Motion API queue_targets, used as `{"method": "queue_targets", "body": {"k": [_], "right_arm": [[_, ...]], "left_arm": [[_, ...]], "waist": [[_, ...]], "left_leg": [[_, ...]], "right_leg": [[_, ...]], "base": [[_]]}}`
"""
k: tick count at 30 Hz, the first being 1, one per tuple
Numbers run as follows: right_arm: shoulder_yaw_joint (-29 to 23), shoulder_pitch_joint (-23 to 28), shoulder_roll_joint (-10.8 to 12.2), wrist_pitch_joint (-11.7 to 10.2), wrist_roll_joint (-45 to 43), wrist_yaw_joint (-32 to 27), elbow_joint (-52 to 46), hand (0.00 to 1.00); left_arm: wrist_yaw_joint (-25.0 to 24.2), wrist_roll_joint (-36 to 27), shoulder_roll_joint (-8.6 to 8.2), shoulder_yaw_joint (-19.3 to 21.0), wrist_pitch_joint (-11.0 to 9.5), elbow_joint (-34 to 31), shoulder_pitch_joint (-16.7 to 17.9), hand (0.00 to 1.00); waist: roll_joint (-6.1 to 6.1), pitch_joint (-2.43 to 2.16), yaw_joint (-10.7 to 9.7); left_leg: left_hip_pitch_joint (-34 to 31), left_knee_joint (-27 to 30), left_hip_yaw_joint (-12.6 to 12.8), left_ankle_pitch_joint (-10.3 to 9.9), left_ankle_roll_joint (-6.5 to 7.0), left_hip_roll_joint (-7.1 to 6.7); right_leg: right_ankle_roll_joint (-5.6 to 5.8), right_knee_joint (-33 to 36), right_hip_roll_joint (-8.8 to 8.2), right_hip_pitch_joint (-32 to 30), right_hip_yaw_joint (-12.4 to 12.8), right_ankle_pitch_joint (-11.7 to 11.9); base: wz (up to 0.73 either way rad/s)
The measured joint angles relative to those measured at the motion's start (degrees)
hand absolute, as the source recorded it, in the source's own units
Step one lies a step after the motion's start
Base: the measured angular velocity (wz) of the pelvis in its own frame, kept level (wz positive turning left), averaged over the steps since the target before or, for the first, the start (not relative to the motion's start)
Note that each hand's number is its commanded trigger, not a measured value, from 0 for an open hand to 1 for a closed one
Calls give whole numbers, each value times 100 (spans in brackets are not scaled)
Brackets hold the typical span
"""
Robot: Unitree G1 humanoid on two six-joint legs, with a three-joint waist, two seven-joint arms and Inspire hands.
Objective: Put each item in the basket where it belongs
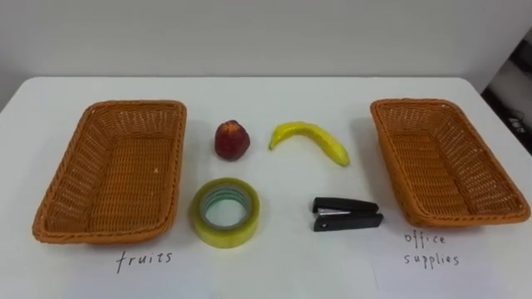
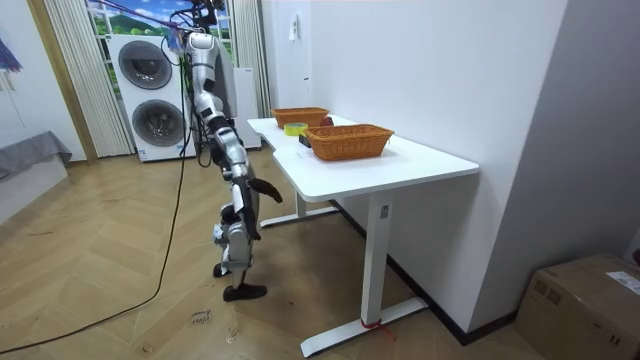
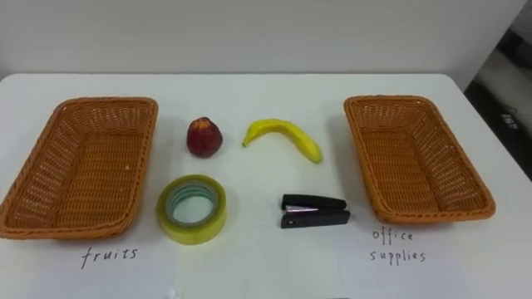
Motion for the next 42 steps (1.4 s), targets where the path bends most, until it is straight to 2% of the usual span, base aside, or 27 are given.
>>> {"method": "queue_targets", "body": {"k": [3,7,9,11,16,20,26,27,31,37,42], "right_arm": [[-92,-11,-76,-181,23,-312,-416,0],[-294,43,-131,-180,23,-803,-1067,0],[-301,52,-262,-183,20,-1066,-1445,0],[-267,83,-298,-165,-21,-1306,-1711,0],[-253,121,-272,-155,-850,-1870,-2696,0],[-248,89,-466,-182,-1530,-2117,-3571,0],[-247,-124,-521,-222,-2540,-2311,-4433,0],[-237,-137,-521,-222,-2672,-2314,-4590,0],[-216,-138,-528,-237,-2761,-2309,-5172,0],[125,-160,-527,-240,-3582,-2171,-5870,0],[188,-269,-609,-240,-3859,-2122,-6451,0]], "left_arm": [[-1,65,21,6,-1,-1,-3,0],[-11,116,17,8,68,-130,61,0],[-48,128,28,8,89,-306,117,0],[-60,126,33,7,89,-351,106,0],[-72,120,19,-3,94,-312,106,0],[-172,120,15,-9,113,-237,89,0],[-177,182,31,-191,123,-268,101,0],[-179,227,37,-244,124,-273,95,0],[-178,257,40,-248,123,-270,91,0],[-178,286,22,-355,105,-235,68,0],[-153,392,-2,-350,91,-161,75,0]], "waist": [[-31,-3,-54],[-56,-5,-78],[-68,-10,-85],[-76,-13,-64],[-65,0,-70],[-108,0,-59],[-168,17,-54],[-194,7,-33],[-189,14,46],[-168,28,91],[-206,26,107]], "left_leg": [[-37,4,8,-1,1,1],[-52,1,-3,0,2,-6],[-55,3,-4,1,3,-5],[-50,-2,1,1,3,-6],[-88,-5,81,2,4,-7],[-119,-3,100,2,4,-11],[-167,20,85,2,3,-9],[-160,9,92,2,3,-7],[-148,0,105,2,3,3],[-155,-12,84,0,1,18],[-163,-7,75,1,2,11]], "right_leg": [[0,17,-4,-43,3,-5],[0,23,-6,-63,20,-5],[1,17,-5,-67,33,-5],[1,19,1,-78,51,-5],[-2,124,9,-186,137,-14],[-3,125,17,-227,167,-14],[-4,102,17,-248,127,-13],[-4,100,18,-247,114,-13],[-8,106,23,-245,97,-9],[-15,120,18,-254,66,-5],[-14,124,11,-256,60,-5]], "base": [[-1],[0],[0],[-3],[-11],[-4],[2],[0],[0],[0],[1]]}}
